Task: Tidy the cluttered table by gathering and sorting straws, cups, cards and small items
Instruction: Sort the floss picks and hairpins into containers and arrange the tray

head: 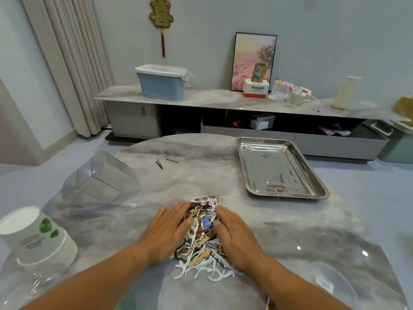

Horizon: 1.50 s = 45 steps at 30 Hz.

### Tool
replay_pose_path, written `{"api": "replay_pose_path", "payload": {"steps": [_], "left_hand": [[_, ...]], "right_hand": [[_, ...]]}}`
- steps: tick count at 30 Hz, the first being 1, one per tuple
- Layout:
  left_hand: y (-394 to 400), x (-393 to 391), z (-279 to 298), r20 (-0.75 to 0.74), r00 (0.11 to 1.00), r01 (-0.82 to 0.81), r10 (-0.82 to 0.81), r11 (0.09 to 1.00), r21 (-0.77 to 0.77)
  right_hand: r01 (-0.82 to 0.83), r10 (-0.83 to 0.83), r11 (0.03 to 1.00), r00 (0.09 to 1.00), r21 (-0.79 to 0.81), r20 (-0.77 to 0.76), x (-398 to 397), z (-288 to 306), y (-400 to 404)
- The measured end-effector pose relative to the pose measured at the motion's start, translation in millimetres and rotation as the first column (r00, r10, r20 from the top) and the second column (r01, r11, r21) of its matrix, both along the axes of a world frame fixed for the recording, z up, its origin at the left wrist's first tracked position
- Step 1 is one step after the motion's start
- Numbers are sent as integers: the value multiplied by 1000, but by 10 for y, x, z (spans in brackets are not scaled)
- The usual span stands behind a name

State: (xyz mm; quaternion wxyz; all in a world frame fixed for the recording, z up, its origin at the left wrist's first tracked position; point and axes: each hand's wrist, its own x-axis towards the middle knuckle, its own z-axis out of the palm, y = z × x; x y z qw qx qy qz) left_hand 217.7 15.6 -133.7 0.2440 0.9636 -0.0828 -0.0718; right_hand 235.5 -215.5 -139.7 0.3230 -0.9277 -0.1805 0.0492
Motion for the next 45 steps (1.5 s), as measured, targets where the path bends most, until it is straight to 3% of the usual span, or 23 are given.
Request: {"api": "replay_pose_path", "payload": {"steps": [3, 6, 11, 16, 18, 20, 23, 26, 29, 30, 31, 33, 36, 41, 45], "left_hand": [[-112, -40, 70, -25, 1000, -9, 4, 980, -198], [-94, 159, 176, 11, 984, -158, 176, 905, -394], [203, 1084, 235, 101, 876, -438, 471, 867, -238], [451, 1763, 32, 57, 760, -642, 647, 761, -92], [507, 1953, -83, 84, 785, -617, 614, 787, 20], [486, 2125, -142, 117, 876, -479, 467, 872, 107], [387, 2236, -115, 132, 977, -179, 166, 979, 97], [367, 2113, -111, 175, 983, 60, -57, 998, -9], [414, 2091, -67, 162, 982, -36, 99, 935, -352], [447, 2176, -61, 179, 966, -102, 184, 915, -391], [493, 2301, -59, 197, 947, -171, 255, 917, -361], [601, 2596, -54, 218, 909, -325, 354, 932, -160], [777, 2990, -40, 215, 849, -495, 483, 869, 4], [983, 3498, -70, 173, 813, -571, 555, 819, 55], [1082, 3776, -107, 150, 837, -545, 526, 825, 148]], "right_hand": [[-55, 67, 985, 995, 166, -72, -8, 65, 127], [48, -42, 971, 999, 233, -28, 243, 175, 145], [9, -7, 994, 1000, 106, -27, 1071, 166, 180], [38, -36, 996, 999, 75, -20, 1726, 16, 286], [40, -40, 997, 999, 69, -9, 1947, -28, 329], [26, -26, 997, 1000, 69, -2, 2129, -55, 356], [28, -29, 997, 1000, 71, 11, 2336, -50, 415], [38, -40, 998, 999, 49, 25, 2498, -29, 520], [61, -62, 996, 998, 62, 16, 2588, -9, 569], [67, -68, 996, 997, 54, 21, 2599, -1, 585], [67, -68, 997, 997, 25, 37, 2610, 13, 602], [57, -51, 996, 995, -65, 91, 2653, 22, 635], [82, -68, 992, 988, -99, 138, 2726, 31, 673], [56, -33, 985, 990, -165, 141, 2753, 0, 681], [57, -34, 985, 989, -165, 142, 2787, -29, 693]]}}
